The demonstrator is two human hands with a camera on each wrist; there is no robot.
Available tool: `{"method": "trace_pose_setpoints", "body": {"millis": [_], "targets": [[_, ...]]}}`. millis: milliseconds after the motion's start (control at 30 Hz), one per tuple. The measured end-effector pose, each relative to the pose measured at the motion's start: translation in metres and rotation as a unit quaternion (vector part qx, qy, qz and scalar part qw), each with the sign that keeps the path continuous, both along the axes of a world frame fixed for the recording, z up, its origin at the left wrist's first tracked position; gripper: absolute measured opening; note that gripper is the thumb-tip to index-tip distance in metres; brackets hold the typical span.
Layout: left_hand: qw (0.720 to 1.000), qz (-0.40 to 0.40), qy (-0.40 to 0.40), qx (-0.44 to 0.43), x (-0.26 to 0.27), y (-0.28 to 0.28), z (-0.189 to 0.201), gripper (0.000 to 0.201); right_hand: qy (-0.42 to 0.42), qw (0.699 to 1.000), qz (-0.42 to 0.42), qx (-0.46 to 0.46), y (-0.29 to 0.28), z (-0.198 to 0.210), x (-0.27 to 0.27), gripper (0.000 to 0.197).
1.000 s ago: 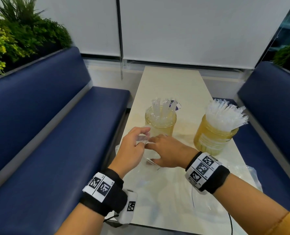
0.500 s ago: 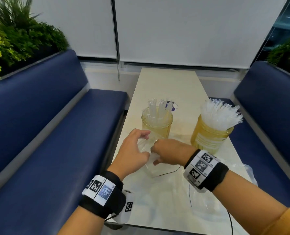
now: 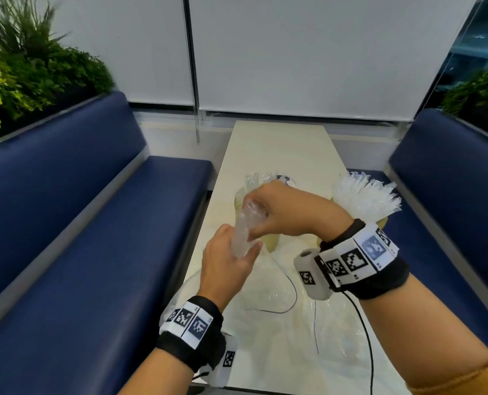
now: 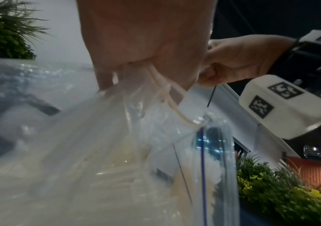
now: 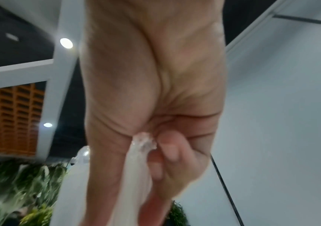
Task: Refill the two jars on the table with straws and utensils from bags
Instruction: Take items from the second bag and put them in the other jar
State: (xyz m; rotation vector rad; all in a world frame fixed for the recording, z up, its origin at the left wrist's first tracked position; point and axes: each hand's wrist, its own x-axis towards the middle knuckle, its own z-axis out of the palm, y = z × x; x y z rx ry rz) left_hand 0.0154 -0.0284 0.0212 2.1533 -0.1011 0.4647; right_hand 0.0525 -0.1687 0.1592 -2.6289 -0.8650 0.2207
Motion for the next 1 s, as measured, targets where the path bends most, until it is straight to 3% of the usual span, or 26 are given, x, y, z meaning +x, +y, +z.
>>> {"method": "trace_pose_setpoints", "body": {"millis": [133,200,267,400,467,567,667,867,1000], "targets": [[0.998,0.003,-0.005,-0.068,0.006,0.003,0.002,0.039,0.080,0.980,-0.014,0.181,-0.008,-0.019,0.007,0.062],[0.999,-0.001,-0.008,-0.049,0.009,0.003,0.006,0.034,0.104,0.972,-0.013,0.209,-0.003,-0.036,0.007,0.060],[0.998,0.002,0.010,-0.056,0.010,0.000,0.011,0.015,0.040,0.979,-0.040,0.197,0.011,-0.057,0.003,0.049],[0.993,0.010,0.030,-0.116,0.009,-0.001,0.010,0.010,-0.116,0.966,-0.117,0.200,0.035,-0.080,-0.008,0.051],[0.989,0.003,0.048,-0.137,0.008,0.001,0.010,0.011,-0.153,0.958,-0.124,0.207,0.039,-0.076,-0.009,0.051],[0.987,-0.010,0.067,-0.144,0.007,0.003,0.008,0.034,-0.188,0.947,-0.133,0.224,0.037,-0.057,-0.006,0.061],[0.985,-0.023,0.075,-0.156,0.005,0.006,0.005,0.049,-0.195,0.935,-0.125,0.270,0.029,-0.028,0.006,0.051],[0.987,-0.029,0.075,-0.139,0.005,0.010,0.002,0.041,-0.270,0.871,-0.153,0.381,0.001,0.053,0.033,0.040],[0.987,-0.025,0.060,-0.150,0.005,0.012,-0.001,0.035,-0.377,0.821,-0.223,0.367,-0.018,0.079,0.071,0.044]]}}
